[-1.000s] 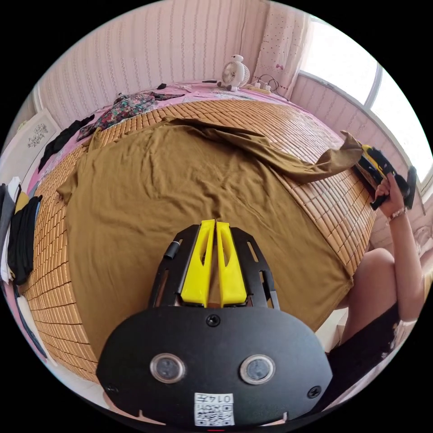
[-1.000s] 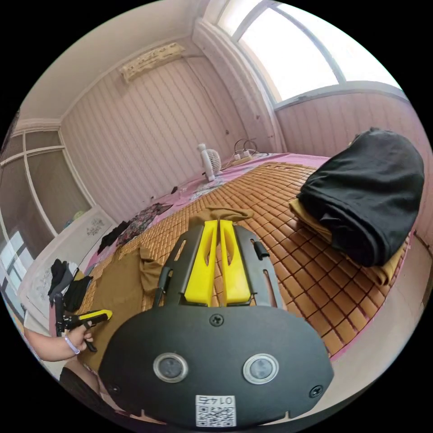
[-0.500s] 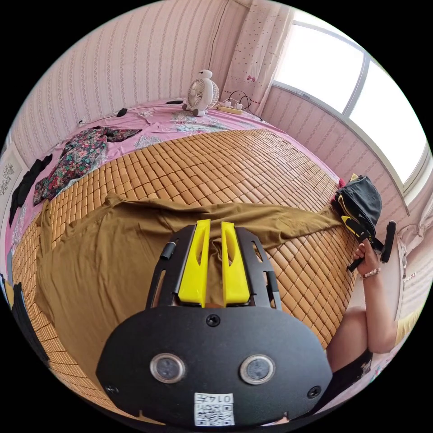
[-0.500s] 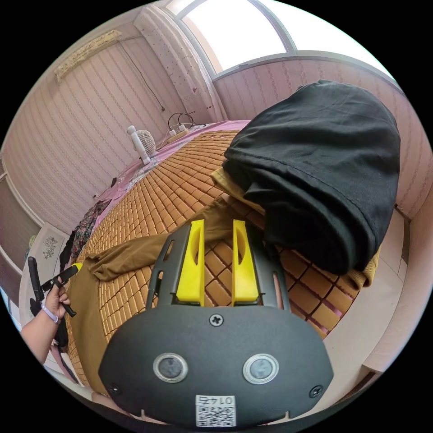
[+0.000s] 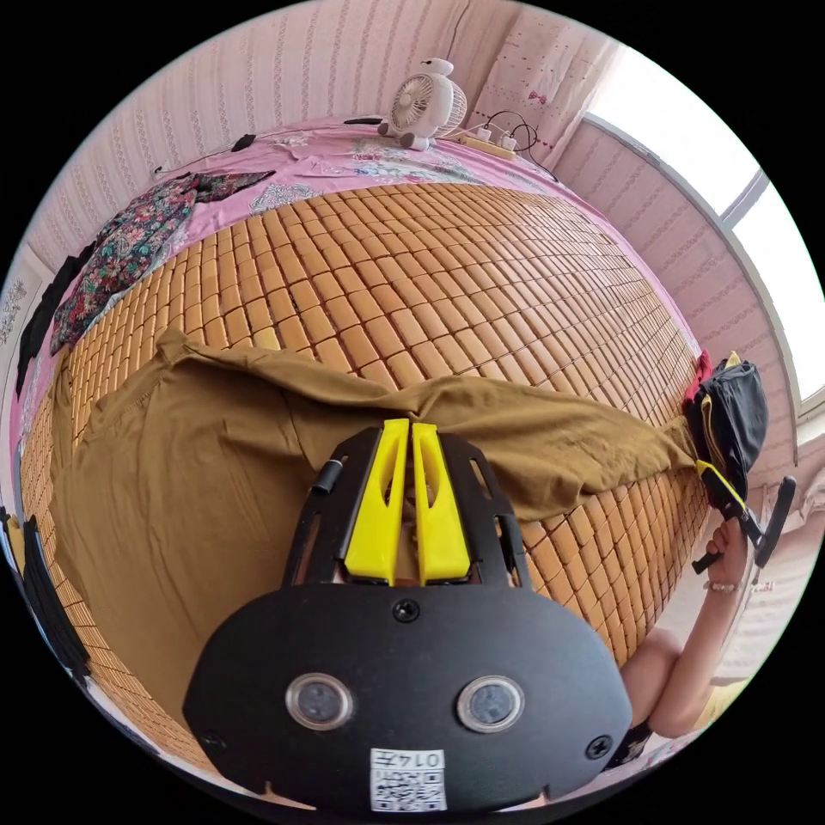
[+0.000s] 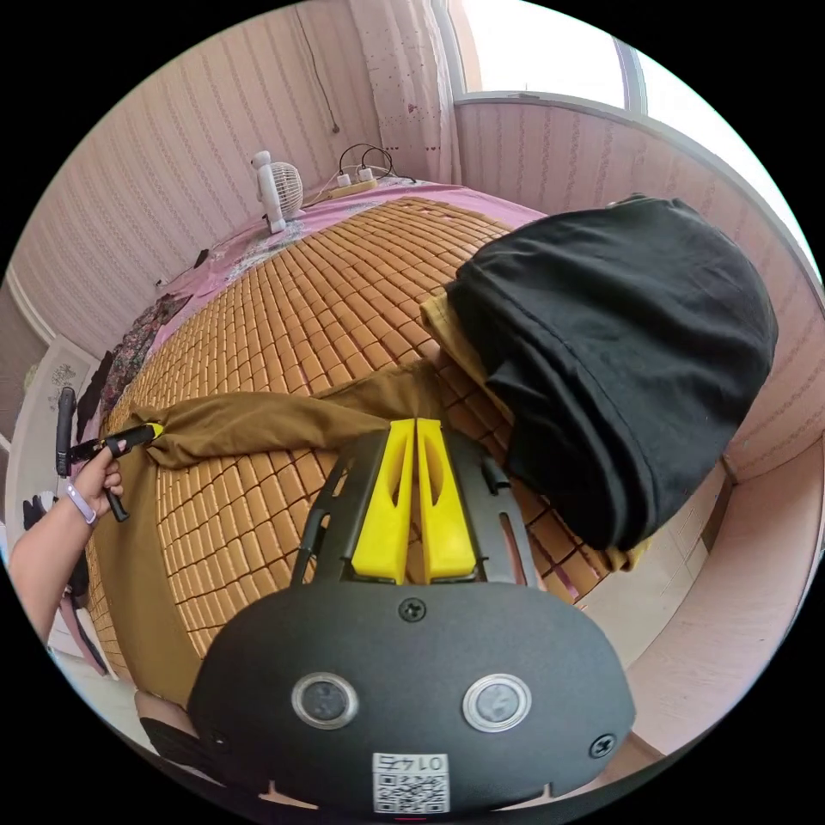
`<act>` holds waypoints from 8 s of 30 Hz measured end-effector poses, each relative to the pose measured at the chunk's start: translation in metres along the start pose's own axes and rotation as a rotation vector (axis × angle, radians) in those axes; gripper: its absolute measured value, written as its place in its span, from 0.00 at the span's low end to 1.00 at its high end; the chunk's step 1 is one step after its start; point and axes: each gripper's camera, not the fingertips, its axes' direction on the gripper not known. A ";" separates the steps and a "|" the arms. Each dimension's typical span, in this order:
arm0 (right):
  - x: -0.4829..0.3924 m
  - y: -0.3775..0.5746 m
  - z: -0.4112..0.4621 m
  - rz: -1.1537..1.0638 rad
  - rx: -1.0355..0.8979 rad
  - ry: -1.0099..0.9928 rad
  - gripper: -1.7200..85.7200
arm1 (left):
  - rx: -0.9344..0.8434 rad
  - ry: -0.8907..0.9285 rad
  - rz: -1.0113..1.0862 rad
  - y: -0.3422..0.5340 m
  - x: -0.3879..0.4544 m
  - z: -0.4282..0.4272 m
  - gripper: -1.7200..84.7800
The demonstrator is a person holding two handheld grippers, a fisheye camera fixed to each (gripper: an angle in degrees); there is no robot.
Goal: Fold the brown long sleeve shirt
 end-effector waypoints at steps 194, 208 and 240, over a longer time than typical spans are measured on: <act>-0.784 0.061 0.345 -1.101 -0.421 -0.884 0.10 | 0.231 -0.070 -0.378 0.654 -0.359 -0.243 0.10; -0.811 0.082 0.391 -1.053 -0.423 -0.735 0.09 | 0.072 -0.341 -0.379 0.683 -0.399 -0.303 0.05; -0.945 0.182 0.432 -1.062 -0.245 -0.357 0.02 | 0.019 -0.459 -0.467 0.720 -0.459 -0.293 0.11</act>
